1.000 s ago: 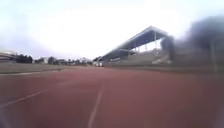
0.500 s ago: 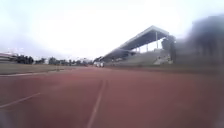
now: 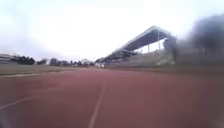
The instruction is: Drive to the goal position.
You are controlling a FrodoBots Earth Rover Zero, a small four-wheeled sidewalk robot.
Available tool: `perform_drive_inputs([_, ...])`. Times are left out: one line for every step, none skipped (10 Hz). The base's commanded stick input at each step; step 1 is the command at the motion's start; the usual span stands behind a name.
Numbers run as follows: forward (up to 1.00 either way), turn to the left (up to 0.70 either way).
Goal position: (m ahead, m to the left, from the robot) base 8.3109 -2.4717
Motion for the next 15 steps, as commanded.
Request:
perform_drive_inputs([0.70,0.00])
perform_drive_inputs([0.70,0.00])
perform_drive_inputs([0.70,0.00])
perform_drive_inputs([0.70,0.00])
perform_drive_inputs([0.70,0.00])
perform_drive_inputs([0.70,-0.19])
perform_drive_inputs([0.70,-0.23])
perform_drive_inputs([0.70,-0.03])
perform_drive_inputs([0.70,0.00])
perform_drive_inputs([0.70,0.00])
perform_drive_inputs([0.70,0.00])
perform_drive_inputs([0.70,0.00])
perform_drive_inputs([0.70,0.00])
perform_drive_inputs([0.70,0.00])
perform_drive_inputs([0.70,0.00])
